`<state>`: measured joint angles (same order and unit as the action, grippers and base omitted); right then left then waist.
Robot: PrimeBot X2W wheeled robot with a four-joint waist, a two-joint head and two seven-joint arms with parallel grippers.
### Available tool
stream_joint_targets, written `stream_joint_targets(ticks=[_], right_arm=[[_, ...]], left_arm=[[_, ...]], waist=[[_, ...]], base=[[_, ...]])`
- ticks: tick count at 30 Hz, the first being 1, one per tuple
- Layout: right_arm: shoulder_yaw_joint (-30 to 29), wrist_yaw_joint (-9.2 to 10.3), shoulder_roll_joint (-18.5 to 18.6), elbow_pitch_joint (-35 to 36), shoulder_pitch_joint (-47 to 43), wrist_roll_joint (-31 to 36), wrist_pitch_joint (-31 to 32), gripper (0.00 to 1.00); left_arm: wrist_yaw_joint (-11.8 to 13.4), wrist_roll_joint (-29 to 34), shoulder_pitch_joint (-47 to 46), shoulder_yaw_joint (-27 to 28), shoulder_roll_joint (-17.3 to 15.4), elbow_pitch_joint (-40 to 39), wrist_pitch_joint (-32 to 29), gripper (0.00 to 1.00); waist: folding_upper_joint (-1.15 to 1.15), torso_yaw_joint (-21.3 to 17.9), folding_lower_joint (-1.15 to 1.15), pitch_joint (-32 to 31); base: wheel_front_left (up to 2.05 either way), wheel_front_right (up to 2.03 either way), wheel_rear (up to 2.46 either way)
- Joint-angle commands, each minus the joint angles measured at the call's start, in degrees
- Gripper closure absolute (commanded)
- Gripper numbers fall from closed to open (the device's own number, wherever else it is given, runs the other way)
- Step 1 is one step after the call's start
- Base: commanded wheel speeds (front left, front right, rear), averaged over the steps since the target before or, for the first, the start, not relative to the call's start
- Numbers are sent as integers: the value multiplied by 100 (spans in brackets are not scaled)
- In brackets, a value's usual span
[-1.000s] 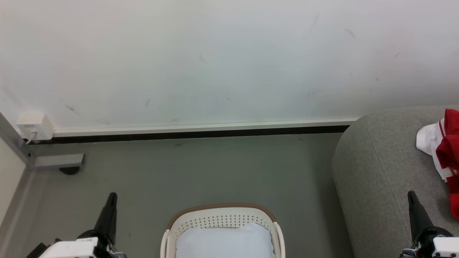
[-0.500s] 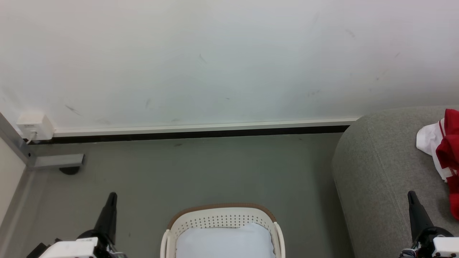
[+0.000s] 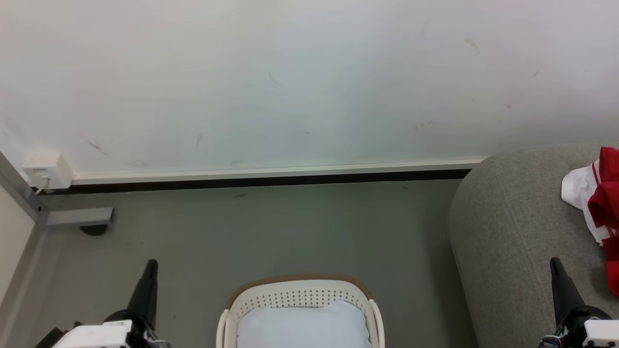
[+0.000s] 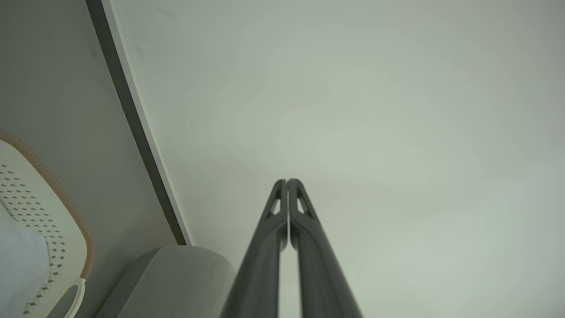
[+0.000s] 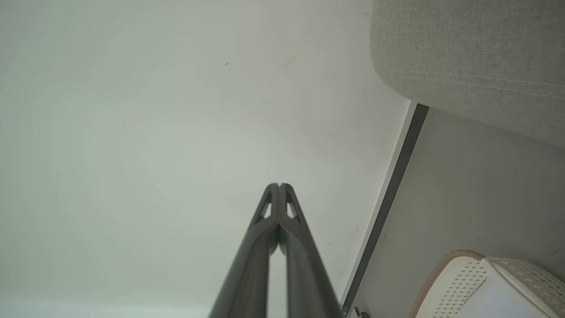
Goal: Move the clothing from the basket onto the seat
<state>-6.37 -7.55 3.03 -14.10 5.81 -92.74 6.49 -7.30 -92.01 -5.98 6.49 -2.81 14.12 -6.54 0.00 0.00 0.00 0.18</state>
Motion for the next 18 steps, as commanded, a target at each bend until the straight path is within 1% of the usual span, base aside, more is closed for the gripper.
stream_joint_targets(ticks=[1,18], right_arm=[[-24,12,-5,18,71,42,7,100],[-29,12,-7,18,72,44,13,100]], left_arm=[[-35,-76,-49,13,-12,-17,-20,100],[-35,-76,-49,12,-12,-17,-20,100]], waist=[[0,0,0,0],[0,0,0,0]], base=[[0,0,0],[0,0,0]])
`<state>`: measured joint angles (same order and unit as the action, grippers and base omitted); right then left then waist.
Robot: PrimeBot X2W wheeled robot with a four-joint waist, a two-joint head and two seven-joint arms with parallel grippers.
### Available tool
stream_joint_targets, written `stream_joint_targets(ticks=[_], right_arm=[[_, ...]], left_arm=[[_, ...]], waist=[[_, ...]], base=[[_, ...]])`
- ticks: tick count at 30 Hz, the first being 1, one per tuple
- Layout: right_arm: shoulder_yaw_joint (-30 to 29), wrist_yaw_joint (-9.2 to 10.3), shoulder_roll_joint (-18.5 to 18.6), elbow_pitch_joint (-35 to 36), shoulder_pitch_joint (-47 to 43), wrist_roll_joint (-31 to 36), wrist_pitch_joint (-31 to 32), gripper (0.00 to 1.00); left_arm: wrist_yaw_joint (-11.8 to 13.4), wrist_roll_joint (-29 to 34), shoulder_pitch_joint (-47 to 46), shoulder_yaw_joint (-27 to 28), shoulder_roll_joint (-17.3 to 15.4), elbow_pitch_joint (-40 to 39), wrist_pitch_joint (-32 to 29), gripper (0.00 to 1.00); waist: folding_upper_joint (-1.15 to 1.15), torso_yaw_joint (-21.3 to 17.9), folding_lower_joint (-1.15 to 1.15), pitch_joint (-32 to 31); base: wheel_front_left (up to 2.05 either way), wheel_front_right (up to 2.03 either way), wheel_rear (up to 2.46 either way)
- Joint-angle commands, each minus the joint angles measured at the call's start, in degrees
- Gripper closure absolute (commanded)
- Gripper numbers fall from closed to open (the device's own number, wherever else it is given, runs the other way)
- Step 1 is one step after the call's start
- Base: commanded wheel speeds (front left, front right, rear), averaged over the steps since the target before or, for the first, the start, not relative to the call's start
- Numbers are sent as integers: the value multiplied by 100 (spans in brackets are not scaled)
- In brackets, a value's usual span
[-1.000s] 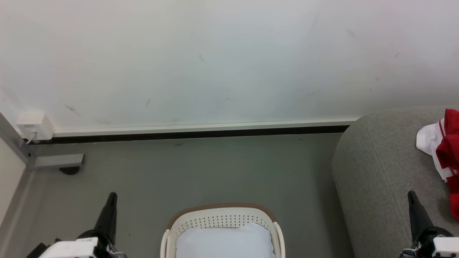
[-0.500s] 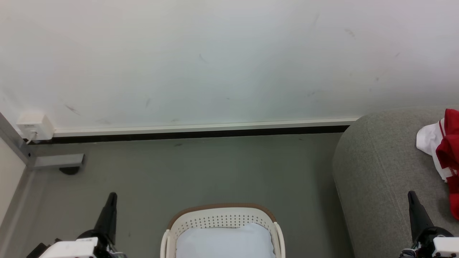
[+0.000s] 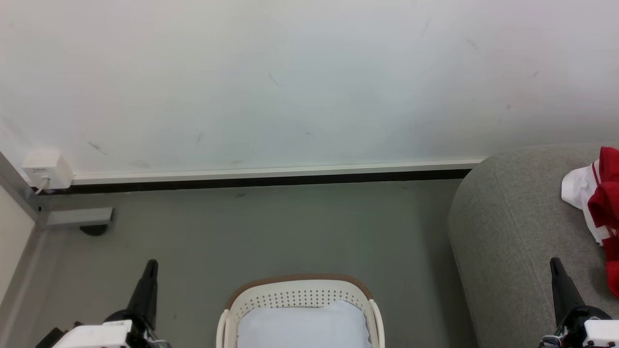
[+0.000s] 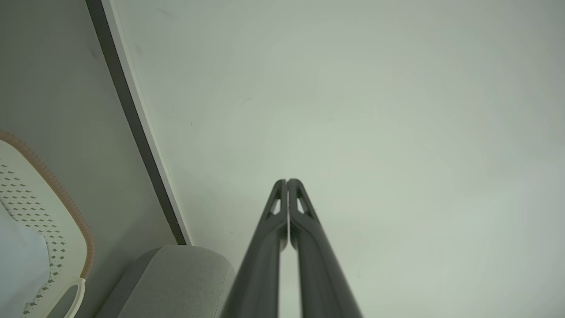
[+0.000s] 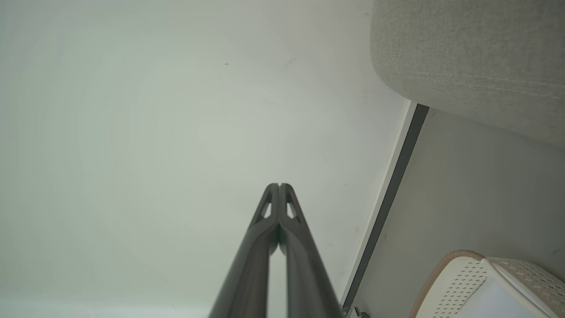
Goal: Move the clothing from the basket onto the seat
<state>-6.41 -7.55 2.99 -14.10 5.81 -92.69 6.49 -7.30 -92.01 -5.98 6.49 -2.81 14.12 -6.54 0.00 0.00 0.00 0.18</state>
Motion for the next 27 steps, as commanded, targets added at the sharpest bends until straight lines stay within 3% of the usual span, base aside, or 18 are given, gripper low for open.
stream_joint_targets(ticks=[1,27], right_arm=[[-25,12,-4,18,71,39,13,100],[-29,12,-5,17,72,45,19,100]], left_arm=[[-35,-76,-49,12,-12,-18,-20,100],[-36,-75,-49,12,-12,-17,-19,100]], waist=[[0,0,0,0],[0,0,0,0]], base=[[0,0,0],[0,0,0]])
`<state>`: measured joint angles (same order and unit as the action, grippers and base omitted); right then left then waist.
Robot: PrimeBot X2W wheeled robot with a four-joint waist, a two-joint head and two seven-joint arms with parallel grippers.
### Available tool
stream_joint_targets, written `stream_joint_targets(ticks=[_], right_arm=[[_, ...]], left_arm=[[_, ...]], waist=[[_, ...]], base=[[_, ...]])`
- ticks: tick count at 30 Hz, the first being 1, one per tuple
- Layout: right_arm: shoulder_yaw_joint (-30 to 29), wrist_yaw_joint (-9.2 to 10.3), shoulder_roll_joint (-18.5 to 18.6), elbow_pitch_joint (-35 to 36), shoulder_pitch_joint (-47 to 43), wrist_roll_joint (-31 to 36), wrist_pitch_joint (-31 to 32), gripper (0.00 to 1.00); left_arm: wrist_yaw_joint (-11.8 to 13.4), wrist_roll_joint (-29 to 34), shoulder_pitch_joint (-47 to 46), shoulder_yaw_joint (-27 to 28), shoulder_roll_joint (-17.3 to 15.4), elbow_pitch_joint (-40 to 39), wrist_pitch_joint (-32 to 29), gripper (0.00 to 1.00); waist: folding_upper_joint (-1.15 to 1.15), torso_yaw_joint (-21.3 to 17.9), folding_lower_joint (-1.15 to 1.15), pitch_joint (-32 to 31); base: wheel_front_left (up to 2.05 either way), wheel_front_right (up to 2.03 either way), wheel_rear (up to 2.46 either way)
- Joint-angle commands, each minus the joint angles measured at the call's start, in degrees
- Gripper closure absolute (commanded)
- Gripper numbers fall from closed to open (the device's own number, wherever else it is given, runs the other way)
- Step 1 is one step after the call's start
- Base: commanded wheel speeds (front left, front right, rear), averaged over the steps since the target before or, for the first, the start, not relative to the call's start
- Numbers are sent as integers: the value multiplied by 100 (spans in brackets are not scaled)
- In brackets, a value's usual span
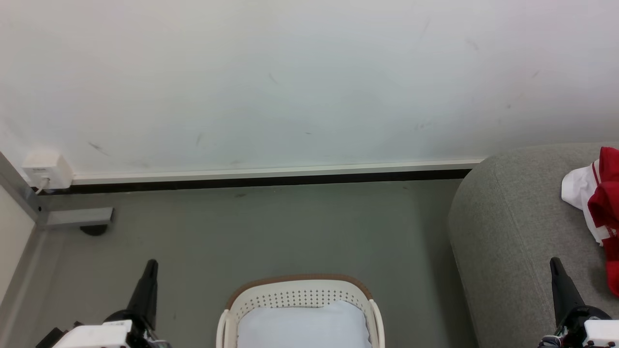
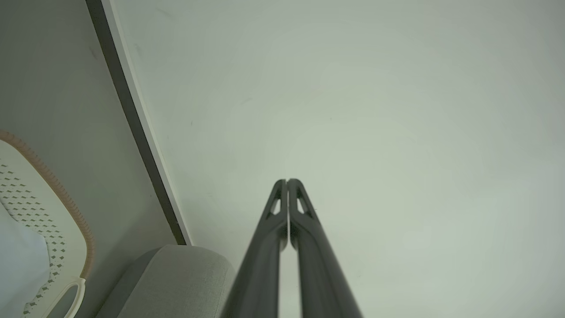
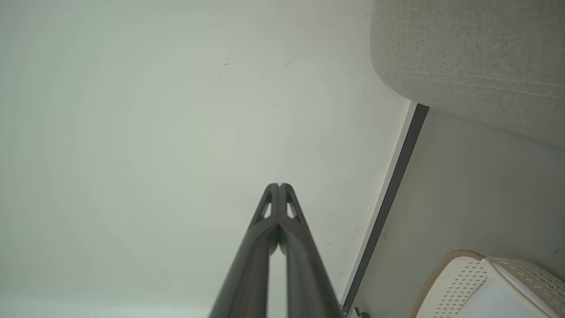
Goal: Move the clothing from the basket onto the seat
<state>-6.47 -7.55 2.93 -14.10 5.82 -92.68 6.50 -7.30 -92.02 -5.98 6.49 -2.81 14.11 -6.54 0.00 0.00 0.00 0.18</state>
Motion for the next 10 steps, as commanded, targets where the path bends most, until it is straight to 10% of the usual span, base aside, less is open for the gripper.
stream_joint_targets(ticks=[1,10], right_arm=[[-23,12,2,17,71,45,18,100],[-25,12,1,17,71,46,19,100]], left_arm=[[-36,-74,-49,12,-12,-16,-19,100],[-36,-74,-49,12,-12,-16,-19,100]], waist=[[0,0,0,0],[0,0,0,0]], base=[[0,0,0],[0,0,0]])
